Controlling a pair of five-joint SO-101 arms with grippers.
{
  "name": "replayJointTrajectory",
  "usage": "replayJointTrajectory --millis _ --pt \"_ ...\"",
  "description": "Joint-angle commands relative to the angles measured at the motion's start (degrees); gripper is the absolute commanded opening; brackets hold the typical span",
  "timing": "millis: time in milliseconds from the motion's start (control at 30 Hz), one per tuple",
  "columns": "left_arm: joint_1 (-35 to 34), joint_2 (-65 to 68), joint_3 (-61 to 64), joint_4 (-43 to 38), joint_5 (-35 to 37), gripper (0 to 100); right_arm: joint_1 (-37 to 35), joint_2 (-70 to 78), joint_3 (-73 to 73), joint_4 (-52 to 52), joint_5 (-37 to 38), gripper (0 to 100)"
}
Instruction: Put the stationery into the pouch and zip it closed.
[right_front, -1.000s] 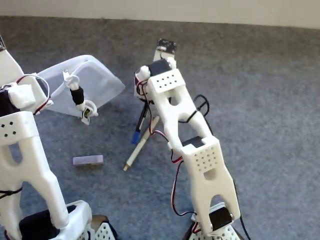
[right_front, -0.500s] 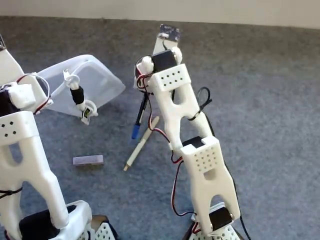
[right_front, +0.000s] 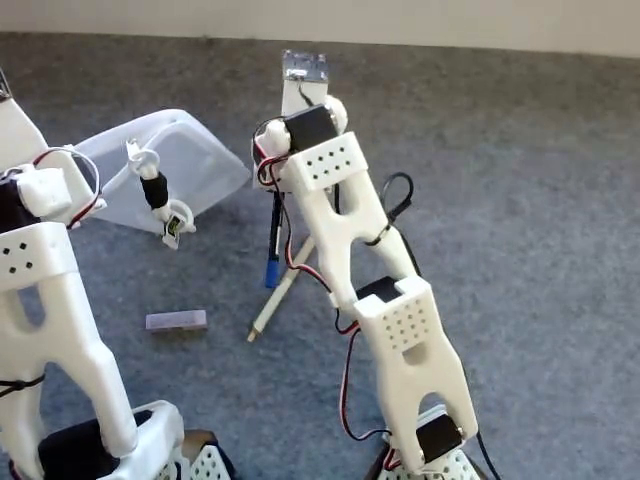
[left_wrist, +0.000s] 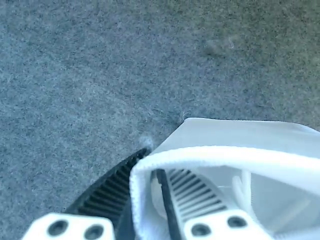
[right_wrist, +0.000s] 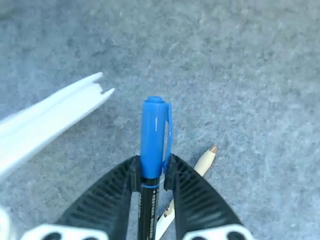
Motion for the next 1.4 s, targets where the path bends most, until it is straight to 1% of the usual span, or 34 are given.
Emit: replayJointTrajectory --millis 0,100,200,433,567,700,833,1033,1267,1367 --pt "-0.7 0.9 1.8 -3.5 0.6 1 -1.4 -12.7 6.5 1.1 3.3 0.5" --pt "-0.7 0.6 4.3 -6.8 0.7 1 -2.2 -20.0 14.6 1.0 3.9 0.5" --pt "-0.7 0.5 4.8 -7.3 0.7 1 -2.7 -25.9 20.7 0.9 3.8 0.5" --pt "-0.7 0.3 4.4 -7.3 0.8 1 -2.8 -35.9 26.8 0.9 3.9 0.5" --pt "-0.7 -3.5 5.0 -7.3 0.8 1 -3.4 -42.8 32.4 0.9 4.0 0.5" --pt "0.0 -8.2 6.9 -7.6 0.8 1 -5.8 -50.3 39.1 -1.2 4.0 0.5" --pt "2.2 -9.8 9.5 -7.7 0.4 1 -8.2 -57.7 47.7 -6.5 7.6 0.5" --pt "2.6 -9.9 9.5 -7.7 0.4 1 -12.9 -67.2 59.5 -17.4 7.9 0.5" --pt "2.7 -10.4 9.3 -7.4 0.4 1 -13.3 -78.8 69.1 -31.0 7.9 0.5" --pt "3.8 -11.0 6.7 -7.3 -0.4 1 -13.3 -84.2 72.9 -37.2 8.2 0.5"
